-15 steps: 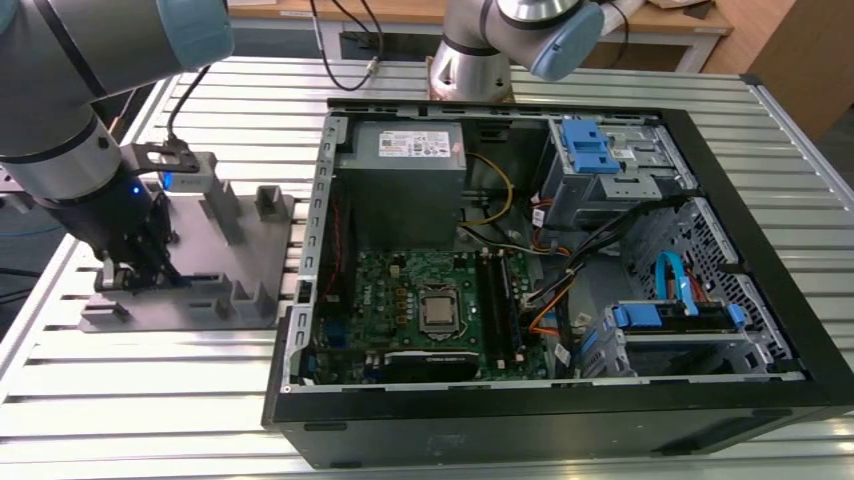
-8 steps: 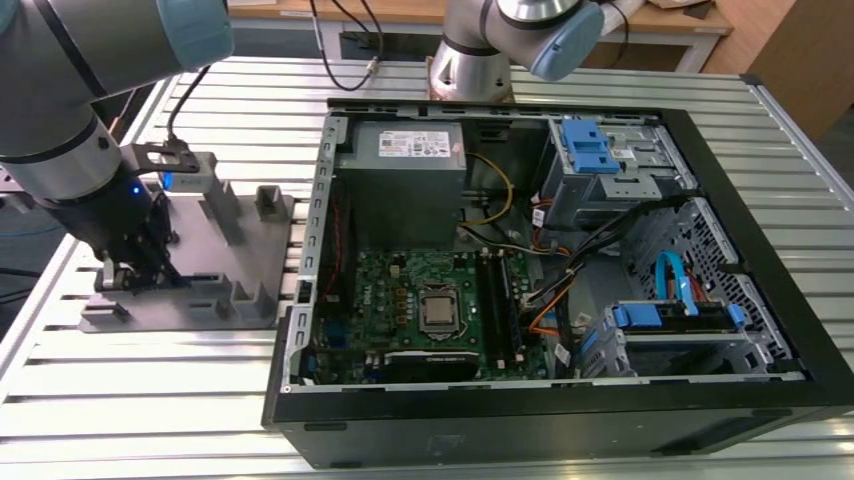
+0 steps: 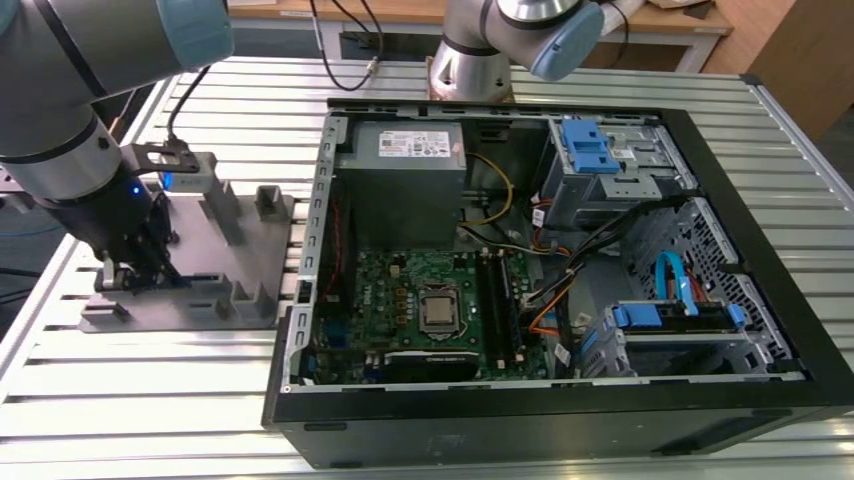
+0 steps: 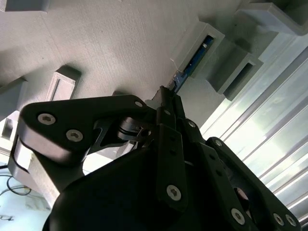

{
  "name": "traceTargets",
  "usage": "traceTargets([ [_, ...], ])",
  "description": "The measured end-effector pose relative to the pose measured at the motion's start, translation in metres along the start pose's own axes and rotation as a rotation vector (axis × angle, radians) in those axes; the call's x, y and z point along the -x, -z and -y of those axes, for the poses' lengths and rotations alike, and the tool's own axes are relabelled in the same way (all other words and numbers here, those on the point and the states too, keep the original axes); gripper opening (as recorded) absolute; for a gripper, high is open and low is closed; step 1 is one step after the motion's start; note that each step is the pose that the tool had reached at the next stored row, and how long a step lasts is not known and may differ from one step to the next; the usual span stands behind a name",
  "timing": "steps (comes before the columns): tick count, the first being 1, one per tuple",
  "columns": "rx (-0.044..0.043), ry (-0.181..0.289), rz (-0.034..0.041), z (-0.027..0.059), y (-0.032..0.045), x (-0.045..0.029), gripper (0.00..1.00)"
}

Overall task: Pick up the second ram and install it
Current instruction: 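Pick up the second ram and move it above second insertion slot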

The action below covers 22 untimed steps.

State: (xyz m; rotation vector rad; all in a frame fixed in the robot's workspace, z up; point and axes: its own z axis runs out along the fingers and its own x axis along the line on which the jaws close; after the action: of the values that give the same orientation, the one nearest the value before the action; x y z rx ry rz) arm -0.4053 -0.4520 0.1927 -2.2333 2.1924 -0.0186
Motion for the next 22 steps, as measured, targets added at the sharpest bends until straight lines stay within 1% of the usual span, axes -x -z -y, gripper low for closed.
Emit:
traceTargets([
  [2, -0.0002, 0.0, 0.0003, 0.0, 0.0018, 0.0, 0.14],
  [9, -0.0001, 0.0, 0.0003, 0.0002, 0.0154, 0.0, 0.14],
  [19, -0.0001, 0.0, 0.0004, 0.0005, 0.0281, 0.0, 0.14],
  [22, 0.0, 0.0, 0.0003, 0.0005, 0.0332, 0.0, 0.14],
])
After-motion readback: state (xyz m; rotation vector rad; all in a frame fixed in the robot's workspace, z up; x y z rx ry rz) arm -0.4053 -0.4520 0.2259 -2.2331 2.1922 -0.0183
